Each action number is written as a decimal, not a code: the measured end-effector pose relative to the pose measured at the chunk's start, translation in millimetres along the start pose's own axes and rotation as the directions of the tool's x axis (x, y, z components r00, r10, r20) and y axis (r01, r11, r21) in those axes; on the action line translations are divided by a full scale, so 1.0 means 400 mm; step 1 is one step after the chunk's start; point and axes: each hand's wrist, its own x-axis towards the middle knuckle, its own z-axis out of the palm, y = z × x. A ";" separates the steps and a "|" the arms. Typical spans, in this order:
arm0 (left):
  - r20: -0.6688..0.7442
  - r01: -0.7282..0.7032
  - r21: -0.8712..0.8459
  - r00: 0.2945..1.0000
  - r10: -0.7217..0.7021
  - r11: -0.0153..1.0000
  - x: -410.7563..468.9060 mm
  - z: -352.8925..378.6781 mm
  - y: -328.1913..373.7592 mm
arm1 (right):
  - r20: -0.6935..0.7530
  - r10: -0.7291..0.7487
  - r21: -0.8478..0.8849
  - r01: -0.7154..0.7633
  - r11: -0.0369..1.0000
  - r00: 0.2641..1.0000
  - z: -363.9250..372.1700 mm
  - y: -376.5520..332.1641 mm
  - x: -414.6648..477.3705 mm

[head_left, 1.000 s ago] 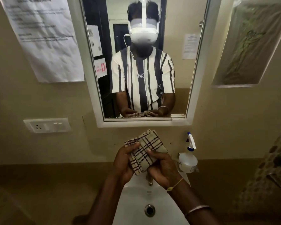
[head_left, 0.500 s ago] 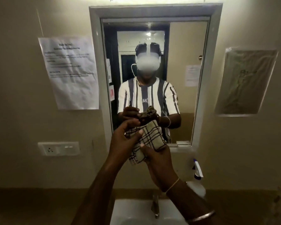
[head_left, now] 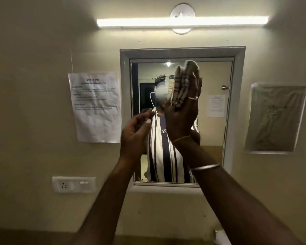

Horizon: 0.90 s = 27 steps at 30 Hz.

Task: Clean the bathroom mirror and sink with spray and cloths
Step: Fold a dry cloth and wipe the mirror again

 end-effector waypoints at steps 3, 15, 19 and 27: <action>-0.017 -0.013 -0.017 1.000 0.013 1.000 0.025 -0.008 -0.002 | 0.087 -0.191 -0.215 0.206 0.955 0.978 0.080 0.032 0.052; 0.039 -0.379 0.365 0.919 0.393 0.850 0.142 -0.036 -0.040 | 0.415 -0.326 -0.577 0.523 0.628 0.849 0.240 0.036 0.063; 0.053 -0.449 0.390 0.883 0.467 0.804 0.156 -0.050 -0.072 | 0.471 -0.386 -0.559 0.607 0.565 0.793 0.252 0.037 0.073; 0.017 -0.523 0.359 0.832 0.555 0.773 0.143 -0.047 -0.124 | 0.595 -0.497 -0.451 0.775 0.443 0.631 0.249 0.040 0.098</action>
